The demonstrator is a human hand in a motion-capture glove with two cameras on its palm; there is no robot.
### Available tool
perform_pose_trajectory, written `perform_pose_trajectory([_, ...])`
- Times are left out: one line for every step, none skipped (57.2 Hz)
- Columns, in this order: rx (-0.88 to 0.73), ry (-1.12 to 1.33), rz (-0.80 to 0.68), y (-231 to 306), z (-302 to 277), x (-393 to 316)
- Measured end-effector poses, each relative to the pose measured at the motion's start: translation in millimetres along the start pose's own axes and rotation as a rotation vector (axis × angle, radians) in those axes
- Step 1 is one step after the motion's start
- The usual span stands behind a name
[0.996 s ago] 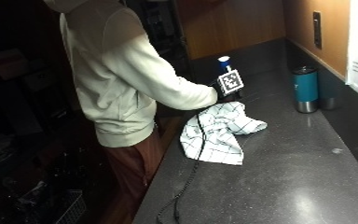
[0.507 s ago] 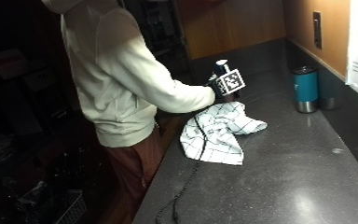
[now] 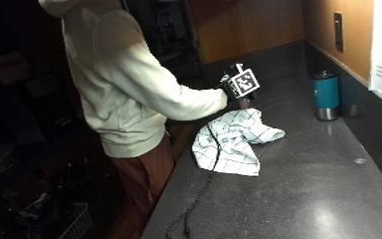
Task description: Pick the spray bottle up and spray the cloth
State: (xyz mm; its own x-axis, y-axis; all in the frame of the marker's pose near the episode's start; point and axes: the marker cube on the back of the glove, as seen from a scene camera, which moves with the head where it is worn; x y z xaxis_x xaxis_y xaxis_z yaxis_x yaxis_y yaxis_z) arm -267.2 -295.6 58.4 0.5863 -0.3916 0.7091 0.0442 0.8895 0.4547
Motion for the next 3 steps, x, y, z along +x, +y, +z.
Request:
perform_pose_trajectory([0.022,-0.002,-0.001,-2.4,-2.3,-1.0])
perform_pose_trajectory([0.049,-0.003,-0.002,-5.5,-4.4,-1.7])
perform_pose_trajectory([0.066,-0.002,-0.003,-7.5,-5.8,-2.0])
